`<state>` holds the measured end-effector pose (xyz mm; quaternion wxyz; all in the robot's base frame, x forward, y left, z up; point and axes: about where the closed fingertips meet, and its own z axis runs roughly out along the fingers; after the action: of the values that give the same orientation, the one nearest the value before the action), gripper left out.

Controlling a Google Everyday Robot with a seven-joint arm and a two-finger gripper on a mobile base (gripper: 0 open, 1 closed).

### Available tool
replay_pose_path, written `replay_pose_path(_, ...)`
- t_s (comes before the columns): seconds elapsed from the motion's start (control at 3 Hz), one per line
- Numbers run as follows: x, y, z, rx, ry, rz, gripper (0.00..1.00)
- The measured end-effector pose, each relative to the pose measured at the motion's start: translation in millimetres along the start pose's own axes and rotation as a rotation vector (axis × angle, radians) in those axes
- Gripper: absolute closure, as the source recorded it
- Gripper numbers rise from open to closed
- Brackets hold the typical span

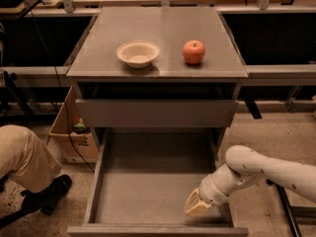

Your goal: Open middle drawer

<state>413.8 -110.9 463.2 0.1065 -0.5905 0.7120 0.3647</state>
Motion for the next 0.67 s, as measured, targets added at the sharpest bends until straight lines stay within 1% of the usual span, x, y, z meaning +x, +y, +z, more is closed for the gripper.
replay_pose_path(0.33, -3, -50, -57, 0.269, -0.114, -0.017, 1.00)
replay_pose_path(0.67, -9, -103, -114, 0.501, -0.208, -0.043, 1.00)
